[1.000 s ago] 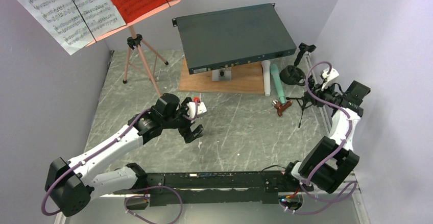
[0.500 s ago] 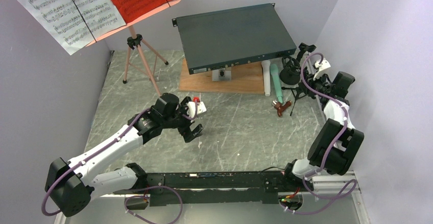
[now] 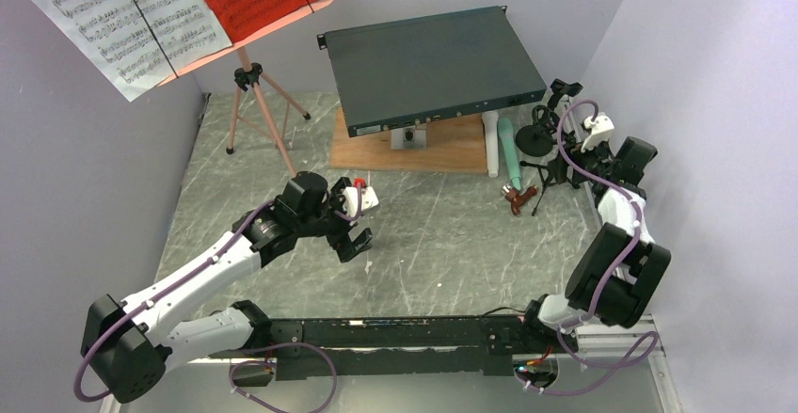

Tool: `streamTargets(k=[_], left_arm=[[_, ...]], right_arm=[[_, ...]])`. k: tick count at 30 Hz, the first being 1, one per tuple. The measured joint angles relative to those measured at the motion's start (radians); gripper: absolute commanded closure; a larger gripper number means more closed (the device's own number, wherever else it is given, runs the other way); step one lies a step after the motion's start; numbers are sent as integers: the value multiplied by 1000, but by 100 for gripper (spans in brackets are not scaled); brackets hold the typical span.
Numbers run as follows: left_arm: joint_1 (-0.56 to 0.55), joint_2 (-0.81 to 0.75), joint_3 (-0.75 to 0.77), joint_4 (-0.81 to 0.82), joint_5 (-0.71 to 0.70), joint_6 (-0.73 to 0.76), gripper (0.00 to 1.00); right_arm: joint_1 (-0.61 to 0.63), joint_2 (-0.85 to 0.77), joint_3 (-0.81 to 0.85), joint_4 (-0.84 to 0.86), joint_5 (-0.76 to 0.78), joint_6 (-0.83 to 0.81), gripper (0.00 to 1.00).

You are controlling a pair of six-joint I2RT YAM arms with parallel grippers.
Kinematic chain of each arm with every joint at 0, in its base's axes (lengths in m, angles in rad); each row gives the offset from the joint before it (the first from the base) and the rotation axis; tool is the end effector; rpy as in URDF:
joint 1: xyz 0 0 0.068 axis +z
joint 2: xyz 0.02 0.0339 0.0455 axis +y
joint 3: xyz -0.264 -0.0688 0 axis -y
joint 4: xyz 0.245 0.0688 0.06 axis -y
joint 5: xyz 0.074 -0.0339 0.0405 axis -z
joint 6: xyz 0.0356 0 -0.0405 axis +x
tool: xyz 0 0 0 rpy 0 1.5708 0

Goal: Pack up the instrument practice props
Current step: Place the microphone stand at the center of the board.

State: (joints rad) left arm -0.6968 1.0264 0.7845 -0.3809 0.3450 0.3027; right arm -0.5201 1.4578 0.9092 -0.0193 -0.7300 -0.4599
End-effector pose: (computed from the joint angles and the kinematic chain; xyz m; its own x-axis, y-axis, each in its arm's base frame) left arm 0.1632 -0.1522 0.2762 -0.1842 0.5199 -0.8341 0.9109 0.4090 0.0538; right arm 0.2854 -0.1361 0.2452 -0.3661 -0.1715 -0.9146 -0.3125 0.9485 -0.0528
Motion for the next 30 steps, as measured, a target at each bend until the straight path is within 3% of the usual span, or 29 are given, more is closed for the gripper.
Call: streamTargets(k=[5,14,18,24,30], left_arm=[[0,-5,0,-1,1,0,1],[3,-11,2,-8,-11,-24,1],[14,-3,21,-23,-27,-47,1],[84,7,35,-28,-99,-81,1],[267,-24,35,-2,-134,-164,2]], right_arm=[[-44,-126,-5,-101,-7,-37,15],[-90,-338,-10,-418,-43,-195,14],[-85,-341,15,-596,-117,-253,12],[73,-351,18,-699,-164,-236,12],[154,-368,-2,-715,-259,-228,10]])
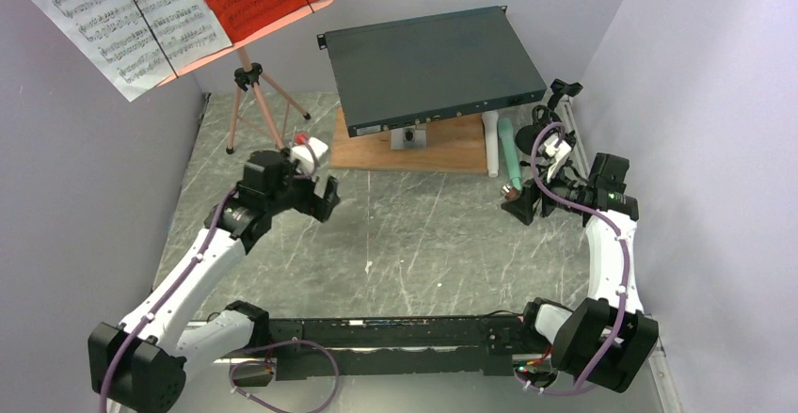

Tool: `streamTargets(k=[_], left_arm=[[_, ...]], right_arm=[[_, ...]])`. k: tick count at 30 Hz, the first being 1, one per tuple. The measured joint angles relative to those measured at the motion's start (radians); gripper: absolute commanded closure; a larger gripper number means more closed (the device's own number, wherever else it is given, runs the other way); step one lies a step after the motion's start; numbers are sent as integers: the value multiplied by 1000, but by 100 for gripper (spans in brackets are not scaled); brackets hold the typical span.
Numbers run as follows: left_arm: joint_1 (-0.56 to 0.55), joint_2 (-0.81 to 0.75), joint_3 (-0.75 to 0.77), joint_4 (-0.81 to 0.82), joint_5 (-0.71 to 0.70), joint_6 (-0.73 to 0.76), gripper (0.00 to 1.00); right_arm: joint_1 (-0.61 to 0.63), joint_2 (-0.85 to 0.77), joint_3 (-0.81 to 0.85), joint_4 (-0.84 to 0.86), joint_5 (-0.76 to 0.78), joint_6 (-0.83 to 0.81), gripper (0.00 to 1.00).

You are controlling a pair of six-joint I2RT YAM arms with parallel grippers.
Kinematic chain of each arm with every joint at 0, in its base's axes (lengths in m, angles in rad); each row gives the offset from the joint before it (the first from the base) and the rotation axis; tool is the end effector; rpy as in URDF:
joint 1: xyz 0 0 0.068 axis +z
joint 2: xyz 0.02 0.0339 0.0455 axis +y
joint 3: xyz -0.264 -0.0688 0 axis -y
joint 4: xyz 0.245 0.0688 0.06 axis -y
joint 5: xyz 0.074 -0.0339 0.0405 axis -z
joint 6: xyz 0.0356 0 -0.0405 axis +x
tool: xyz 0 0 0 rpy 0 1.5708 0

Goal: Pack up the instrument practice props
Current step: Place the microphone stand at the center of the board, then move the music stand to the center of the board.

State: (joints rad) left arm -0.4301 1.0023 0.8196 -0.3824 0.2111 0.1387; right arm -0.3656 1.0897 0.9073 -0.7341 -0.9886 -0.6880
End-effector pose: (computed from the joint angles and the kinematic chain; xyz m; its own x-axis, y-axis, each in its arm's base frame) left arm 0.1983 -0.0992 0.2922 -0.4035 0.3338 -0.8519 0.6304 0.7763 0.0056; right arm 0.2036 -0.0461 0.2878 -0.3958 -0.2223 -0.8910 -0.6854 0.7172 0.1255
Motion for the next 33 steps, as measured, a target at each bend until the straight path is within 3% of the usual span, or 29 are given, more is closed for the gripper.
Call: streamTargets(k=[8,15,24,33], left_arm=[[274,-26,-95,256,21,-325,3],[411,158,-127,414,-16,-550,5],[415,347,5,552,-108,-456,10],[415,494,105,659,-173,-314,31]], right_arm=[[1,-7,-93,-32,-72,-31,9],[30,-7,-93,-64,-93,-77,9],[91,-8,-90,-89,-91,-100,5],[127,-8,-89,-95,-85,-117,0]])
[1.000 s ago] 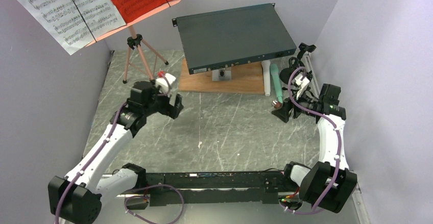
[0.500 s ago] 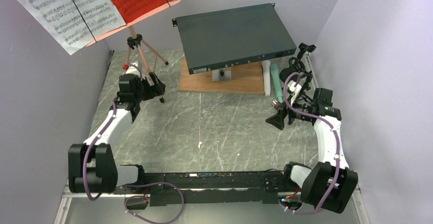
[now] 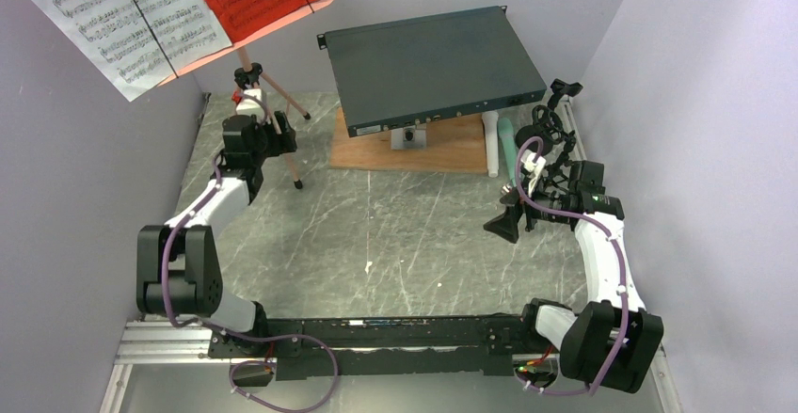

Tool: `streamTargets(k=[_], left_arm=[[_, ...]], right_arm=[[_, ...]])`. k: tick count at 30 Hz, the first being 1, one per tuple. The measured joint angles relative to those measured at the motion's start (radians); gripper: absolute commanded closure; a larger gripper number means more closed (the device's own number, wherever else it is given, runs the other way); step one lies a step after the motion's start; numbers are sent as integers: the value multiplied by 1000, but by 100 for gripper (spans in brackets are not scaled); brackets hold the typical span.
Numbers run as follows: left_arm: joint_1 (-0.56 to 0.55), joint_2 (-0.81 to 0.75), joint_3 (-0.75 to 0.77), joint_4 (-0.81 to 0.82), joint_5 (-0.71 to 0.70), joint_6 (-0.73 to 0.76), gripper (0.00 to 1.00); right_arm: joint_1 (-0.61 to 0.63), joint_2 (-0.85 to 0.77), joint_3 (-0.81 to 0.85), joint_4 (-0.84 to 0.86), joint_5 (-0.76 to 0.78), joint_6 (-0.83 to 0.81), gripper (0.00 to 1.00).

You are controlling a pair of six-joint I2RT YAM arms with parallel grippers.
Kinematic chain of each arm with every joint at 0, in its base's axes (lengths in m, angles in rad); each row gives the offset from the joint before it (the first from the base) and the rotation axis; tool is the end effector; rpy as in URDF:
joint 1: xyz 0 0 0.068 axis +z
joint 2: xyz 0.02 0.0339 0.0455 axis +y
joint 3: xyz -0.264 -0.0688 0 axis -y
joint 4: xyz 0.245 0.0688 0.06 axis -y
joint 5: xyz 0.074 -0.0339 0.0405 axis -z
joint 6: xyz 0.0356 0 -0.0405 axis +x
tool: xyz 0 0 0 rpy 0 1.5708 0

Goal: Pack up the instrument practice props
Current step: Move the music stand to the center of the board.

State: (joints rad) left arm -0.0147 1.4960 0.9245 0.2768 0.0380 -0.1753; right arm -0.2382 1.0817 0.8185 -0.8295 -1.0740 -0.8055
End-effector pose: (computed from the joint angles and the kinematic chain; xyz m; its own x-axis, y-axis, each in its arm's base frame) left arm 0.3436 -0.0064 0.2629 -0.2949 -0.1700 -0.9403 -0.0004 0.9841 -0.1778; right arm 0.1920 -0.0144 0.2600 -0.3954 -0.2577 -0.8816 -0.8166 0.5380 0.2089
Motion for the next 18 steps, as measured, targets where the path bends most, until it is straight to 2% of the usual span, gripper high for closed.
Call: streamTargets(k=[2,4,7,10,12,18], left_arm=[[0,20,23,1,-10,11,42],[0,28,36,1,-14,24,47],[0,37,53,-3,-19,38,71],[0,46,66,-12,-27,50,89],[3,46,68,-14,-31,32,95],[4,31,70,-35,-30,36,98]], right_arm=[[5,0,0,-1,1,-6,0],[8,0,0,-1,2,-11,0],[10,0,0,-1,2,-15,0],[11,0,0,-2,2,-18,0],[11,0,0,-2,3,-21,0],[13,-1,0,-2,8,-25,0]])
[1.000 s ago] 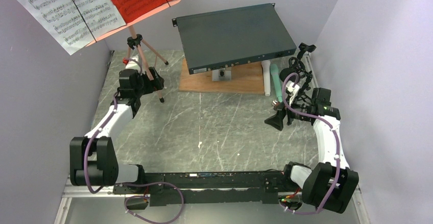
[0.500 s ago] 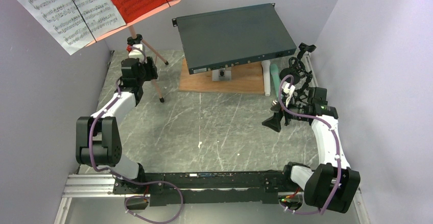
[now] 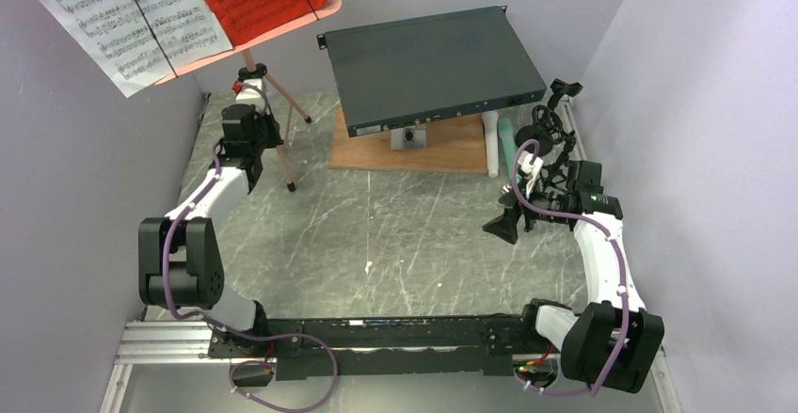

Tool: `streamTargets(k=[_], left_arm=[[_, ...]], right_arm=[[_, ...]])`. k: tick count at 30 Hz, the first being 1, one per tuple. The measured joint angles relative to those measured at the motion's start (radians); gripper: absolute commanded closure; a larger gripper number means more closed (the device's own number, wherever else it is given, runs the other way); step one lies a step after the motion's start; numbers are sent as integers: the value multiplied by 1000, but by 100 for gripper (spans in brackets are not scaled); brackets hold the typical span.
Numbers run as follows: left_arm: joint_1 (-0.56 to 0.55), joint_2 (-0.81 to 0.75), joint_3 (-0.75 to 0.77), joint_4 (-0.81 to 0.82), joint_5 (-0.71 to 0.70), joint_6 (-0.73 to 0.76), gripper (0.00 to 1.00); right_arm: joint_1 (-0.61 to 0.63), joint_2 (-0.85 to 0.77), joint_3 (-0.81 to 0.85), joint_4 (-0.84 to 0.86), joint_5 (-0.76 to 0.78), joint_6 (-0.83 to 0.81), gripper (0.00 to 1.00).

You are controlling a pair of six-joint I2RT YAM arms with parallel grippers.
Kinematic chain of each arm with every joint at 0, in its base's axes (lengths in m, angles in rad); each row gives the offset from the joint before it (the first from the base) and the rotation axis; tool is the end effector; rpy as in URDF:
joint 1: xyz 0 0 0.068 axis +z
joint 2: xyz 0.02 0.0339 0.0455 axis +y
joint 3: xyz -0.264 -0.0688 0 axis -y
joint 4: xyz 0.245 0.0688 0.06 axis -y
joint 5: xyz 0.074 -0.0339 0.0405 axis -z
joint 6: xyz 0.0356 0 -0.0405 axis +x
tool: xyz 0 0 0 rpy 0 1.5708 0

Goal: Pack up the instrument practice props
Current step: Move the music stand to the center of the board.

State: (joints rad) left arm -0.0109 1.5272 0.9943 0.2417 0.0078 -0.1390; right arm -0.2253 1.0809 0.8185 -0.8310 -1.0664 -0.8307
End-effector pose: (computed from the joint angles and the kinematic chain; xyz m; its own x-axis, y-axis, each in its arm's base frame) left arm 0.3550 -0.0041 0.2730 -0.2869 -0.1354 -0.9483 -0.0216 0.9906 -0.1349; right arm 0.1920 -0.0120 0.2598 -0.3740 -0.2804 -0.8840 -0.8309 0.5248 0.1851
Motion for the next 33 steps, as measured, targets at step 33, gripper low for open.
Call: streamTargets(k=[33], left_arm=[[1,-425,-154,-492,154,-32,79]], right_arm=[[6,-3,0,-7,3,-5,0]])
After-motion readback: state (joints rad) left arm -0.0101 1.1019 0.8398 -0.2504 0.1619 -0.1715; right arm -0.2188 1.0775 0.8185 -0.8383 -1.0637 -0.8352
